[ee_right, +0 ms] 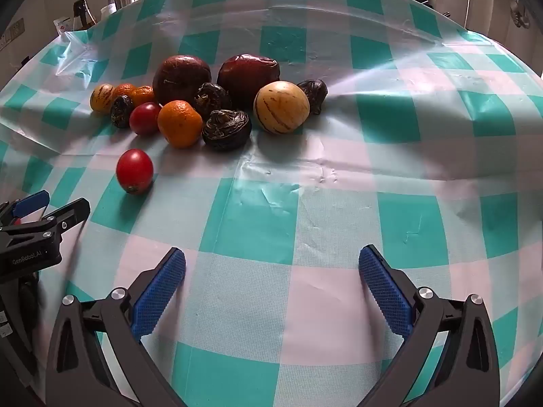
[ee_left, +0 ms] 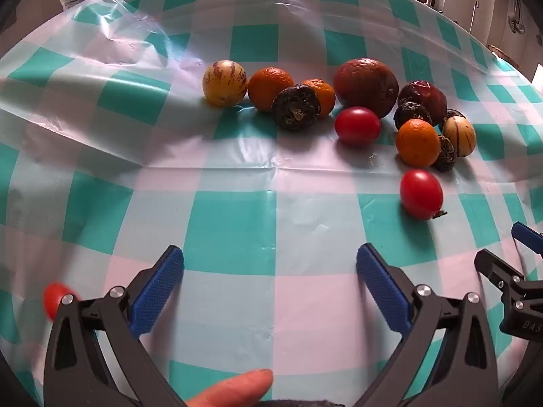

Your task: Organize fruits

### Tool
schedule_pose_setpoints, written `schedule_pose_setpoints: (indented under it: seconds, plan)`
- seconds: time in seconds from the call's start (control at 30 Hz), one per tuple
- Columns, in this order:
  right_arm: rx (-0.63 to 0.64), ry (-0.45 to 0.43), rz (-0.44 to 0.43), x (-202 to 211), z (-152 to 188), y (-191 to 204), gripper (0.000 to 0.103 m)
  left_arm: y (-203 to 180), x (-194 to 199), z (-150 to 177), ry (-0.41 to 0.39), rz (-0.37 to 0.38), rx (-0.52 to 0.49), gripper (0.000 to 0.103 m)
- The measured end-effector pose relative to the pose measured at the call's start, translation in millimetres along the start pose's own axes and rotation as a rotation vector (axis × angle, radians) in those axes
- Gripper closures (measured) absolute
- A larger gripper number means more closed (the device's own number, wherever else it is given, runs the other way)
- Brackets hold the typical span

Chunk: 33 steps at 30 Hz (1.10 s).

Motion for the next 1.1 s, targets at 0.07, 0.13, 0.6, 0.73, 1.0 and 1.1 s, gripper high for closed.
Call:
schedule_pose_setpoints:
  seconds: [0.07,0.13,0.6,0.73,1.0,1.1]
  plan:
    - [-0.001,0.0,-0.001,0.1,-0.1,-0.1,0.004,0.0,0.1,0.0,0.0,-0.001,-0.001,0.001]
    - [-0.001,0.0,-0.001,0.3,-0.1,0.0,0.004,0.0,0.2,0.1,0.0,-0.001,-0.001,0.001]
    - [-0.002,0.0,-0.002,0.8,-1.1,-0.2,0.004,-0.1,0.0,0.0,0.0,-0.002,-0.002,0.001]
    - [-0.002,0.0,-0.003,0.2,-0.1,-0.1,0.004,0.1,0.0,0.0,0.0,-0.001,-0.002,0.001]
    - [-0.003,0.0,-0.003,-0.1,0.3,-0.5,0.004,1.5,0.1,0.5,0.0,-0.001,-0.002,0.001]
    - [-0.003,0.0,-0.003,0.0,0.3,-0.5,0.004,1.6,0.1,0.5,0.0,-0.001,-0.002,0.001]
Point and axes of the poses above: each gripper's, at about its wrist camera, not at the fingertips, and x roughly against the way its jaws point, y to its left, z to its underside, the point moved 1 cm from there along -x, roughly the way its jaws point, and after that the axes turned 8 degrees about -y, right-handed, at the moved point
